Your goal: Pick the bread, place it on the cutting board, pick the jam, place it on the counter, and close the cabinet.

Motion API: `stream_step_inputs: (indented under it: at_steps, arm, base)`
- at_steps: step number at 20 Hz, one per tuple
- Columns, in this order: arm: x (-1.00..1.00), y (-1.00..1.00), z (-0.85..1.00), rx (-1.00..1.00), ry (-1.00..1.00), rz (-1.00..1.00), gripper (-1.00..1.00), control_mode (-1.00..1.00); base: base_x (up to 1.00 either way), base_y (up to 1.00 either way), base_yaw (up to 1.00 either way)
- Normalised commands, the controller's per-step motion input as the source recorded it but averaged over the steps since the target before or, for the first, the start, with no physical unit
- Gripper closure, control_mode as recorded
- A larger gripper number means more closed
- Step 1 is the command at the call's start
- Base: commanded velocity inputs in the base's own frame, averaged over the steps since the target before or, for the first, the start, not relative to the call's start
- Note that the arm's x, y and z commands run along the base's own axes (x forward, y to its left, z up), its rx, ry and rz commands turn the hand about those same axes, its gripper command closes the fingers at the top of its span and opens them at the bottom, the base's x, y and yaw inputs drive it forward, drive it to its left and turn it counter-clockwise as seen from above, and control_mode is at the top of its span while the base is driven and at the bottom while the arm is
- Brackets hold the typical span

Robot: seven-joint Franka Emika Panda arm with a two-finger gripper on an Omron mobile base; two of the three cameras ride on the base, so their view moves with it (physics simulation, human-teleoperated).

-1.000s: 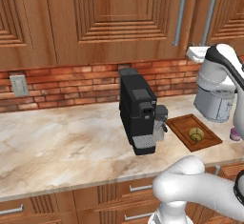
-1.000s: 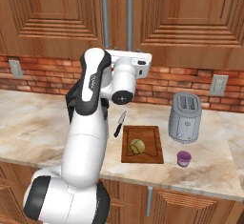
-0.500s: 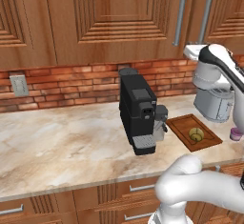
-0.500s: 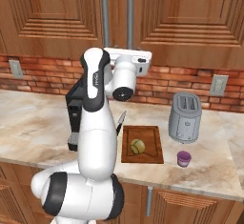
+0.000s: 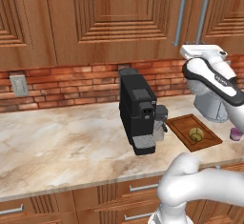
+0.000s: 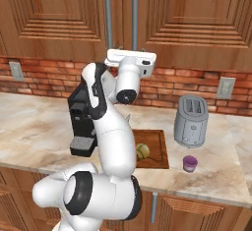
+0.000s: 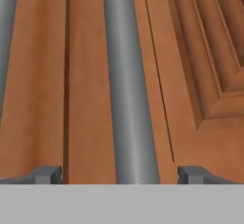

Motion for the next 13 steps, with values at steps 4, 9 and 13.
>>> stream_step_inputs:
  at_steps: [4,9,13]
  arm:
    - [0.14,0.00,0.00,0.00,0.00,0.00,-1.00,-1.00]
    - [0.06,0.00,0.00,0.00,0.00,0.00,-1.00,-1.00]
    - [0.01,0.00,0.00,0.00,0.00,0.00,-1.00,-1.00]
  base:
    - [0.00,0.00,0.00]
    - [0.00,0.00,0.00]
    - [0.00,0.00,0.00]
